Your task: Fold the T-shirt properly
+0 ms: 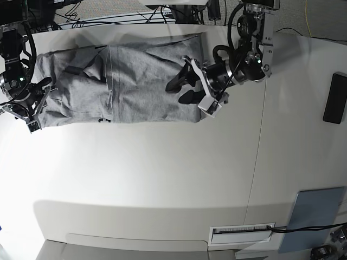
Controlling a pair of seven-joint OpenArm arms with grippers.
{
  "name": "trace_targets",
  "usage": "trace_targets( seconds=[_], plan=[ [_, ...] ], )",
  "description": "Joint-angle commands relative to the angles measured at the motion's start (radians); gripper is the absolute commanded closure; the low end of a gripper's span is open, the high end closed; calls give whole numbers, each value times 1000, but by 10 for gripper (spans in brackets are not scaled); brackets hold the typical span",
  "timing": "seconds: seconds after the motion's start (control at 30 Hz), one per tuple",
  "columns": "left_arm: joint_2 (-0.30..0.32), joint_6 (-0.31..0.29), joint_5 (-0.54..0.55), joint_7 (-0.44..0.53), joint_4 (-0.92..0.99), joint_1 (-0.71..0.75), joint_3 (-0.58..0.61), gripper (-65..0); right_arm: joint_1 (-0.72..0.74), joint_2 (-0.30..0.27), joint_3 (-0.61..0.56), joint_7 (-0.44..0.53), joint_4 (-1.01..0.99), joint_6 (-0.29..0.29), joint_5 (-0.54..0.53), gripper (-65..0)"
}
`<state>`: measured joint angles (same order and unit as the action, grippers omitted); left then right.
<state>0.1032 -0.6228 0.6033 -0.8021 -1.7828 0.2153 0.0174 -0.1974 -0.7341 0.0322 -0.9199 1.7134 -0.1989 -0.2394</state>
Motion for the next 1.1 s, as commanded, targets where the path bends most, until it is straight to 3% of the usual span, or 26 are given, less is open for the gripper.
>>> trace_targets(
  seconds=[0.0, 0.07, 0.2, 0.37, 0.57, 0.87, 1.07],
  plan=[
    [-1, -8, 27, 24, -18, -1, 0, -319, 11, -29, 14, 3, 13, 8, -19, -297],
    [-1, -21, 34, 24, -18, 8, 0, -319, 14, -29, 14, -62, 13, 15, -81, -310],
    [-1, -34, 42, 24, -18, 19, 0, -319, 51, -29, 18, -286, 3, 39, -208, -309],
    [-3, -33, 45, 24, -18, 21, 0, -319, 58, -28, 110, -275, -101, 23, -322, -309],
    [-3, -34, 45, 24, -18, 20, 0, -319, 103, -28, 217, -308, -326, -135, -543, -309],
    [-3, -33, 45, 24, -18, 21, 0, -319, 194, -19, 217, -323, -557, -260, -666, -309],
    [-3, -33, 45, 24, -18, 21, 0, -319, 200, 34, 217, -404, -570, -295, -748, -309]
  ],
)
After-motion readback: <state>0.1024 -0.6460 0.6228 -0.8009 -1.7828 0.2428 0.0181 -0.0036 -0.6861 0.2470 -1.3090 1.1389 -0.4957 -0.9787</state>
